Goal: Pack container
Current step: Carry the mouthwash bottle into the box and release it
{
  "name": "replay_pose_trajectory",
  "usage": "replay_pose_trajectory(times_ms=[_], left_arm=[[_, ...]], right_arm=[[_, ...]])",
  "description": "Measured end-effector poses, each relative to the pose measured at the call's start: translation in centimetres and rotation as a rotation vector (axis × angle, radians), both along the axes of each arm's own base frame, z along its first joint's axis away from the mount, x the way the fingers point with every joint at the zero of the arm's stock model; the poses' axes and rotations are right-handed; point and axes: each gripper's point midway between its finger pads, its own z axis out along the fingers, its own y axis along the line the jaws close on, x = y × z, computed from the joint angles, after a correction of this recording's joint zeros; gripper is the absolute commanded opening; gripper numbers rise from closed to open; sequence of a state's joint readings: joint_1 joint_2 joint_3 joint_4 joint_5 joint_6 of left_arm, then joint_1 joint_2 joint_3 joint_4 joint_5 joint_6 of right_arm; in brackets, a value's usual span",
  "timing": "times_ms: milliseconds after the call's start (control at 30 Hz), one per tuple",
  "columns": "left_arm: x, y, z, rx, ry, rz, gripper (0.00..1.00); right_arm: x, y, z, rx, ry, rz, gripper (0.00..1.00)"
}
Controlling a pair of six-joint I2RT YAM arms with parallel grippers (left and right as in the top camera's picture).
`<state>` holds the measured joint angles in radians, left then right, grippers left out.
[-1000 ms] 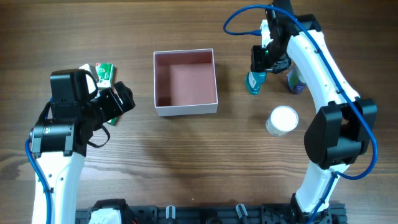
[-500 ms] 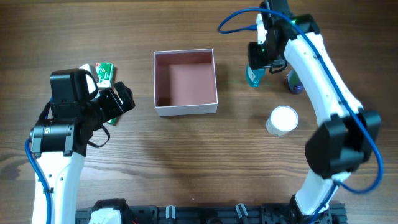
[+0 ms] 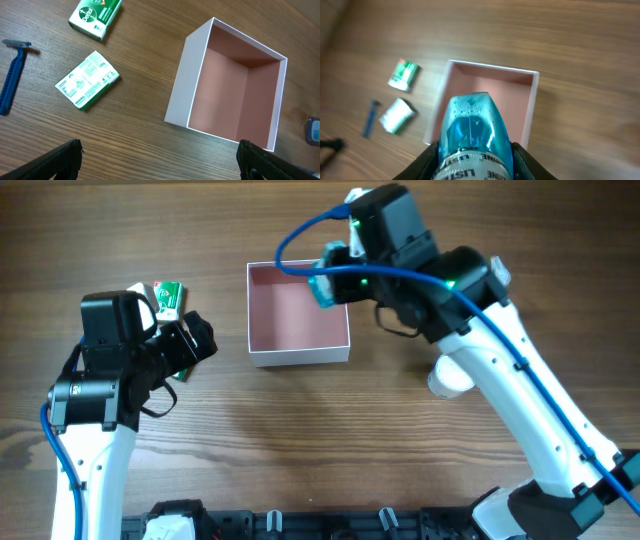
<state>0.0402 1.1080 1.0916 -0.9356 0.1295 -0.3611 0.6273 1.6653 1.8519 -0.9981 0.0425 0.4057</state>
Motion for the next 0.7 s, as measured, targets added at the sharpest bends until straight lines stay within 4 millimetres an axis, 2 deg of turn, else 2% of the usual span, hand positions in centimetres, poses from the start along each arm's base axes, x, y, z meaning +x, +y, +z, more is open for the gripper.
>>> replay_pose_trajectory(times_ms=[133, 233, 300, 500, 567, 633, 700], left_arm=[[0.0, 0.0, 0.0, 0.000, 0.000, 0.000, 1.00], [0.0, 0.0, 0.0, 0.000, 0.000, 0.000, 1.00], [0.0, 0.0, 0.0, 0.000, 0.000, 0.000, 1.00], [0.0, 0.0, 0.0, 0.000, 0.000, 0.000, 1.00], [0.0, 0.0, 0.0, 0.000, 0.000, 0.000, 1.00], [0.0, 0.0, 0.0, 0.000, 0.000, 0.000, 1.00], [0.0, 0.0, 0.0, 0.000, 0.000, 0.000, 1.00]], right_arm=[[-0.3, 2.1, 0.0, 0.092, 0.031, -0.065, 0.04], [0.3, 2.8, -1.3, 0.110, 0.072, -0.105, 0.04], [1.1, 3.3, -3.1, 0.097, 0.106, -0.129, 0.04], [3.0, 4.6, -11.3, -0.008, 0.238, -0.169, 0.04], [3.6, 4.9, -13.3, -0.029, 0.257, -0.171, 0.04], [4.4, 5.2, -14.6, -0.035, 0.257, -0.170, 0.04], [4.7, 5.2, -14.8, -0.034, 0.252, -0.169, 0.04]])
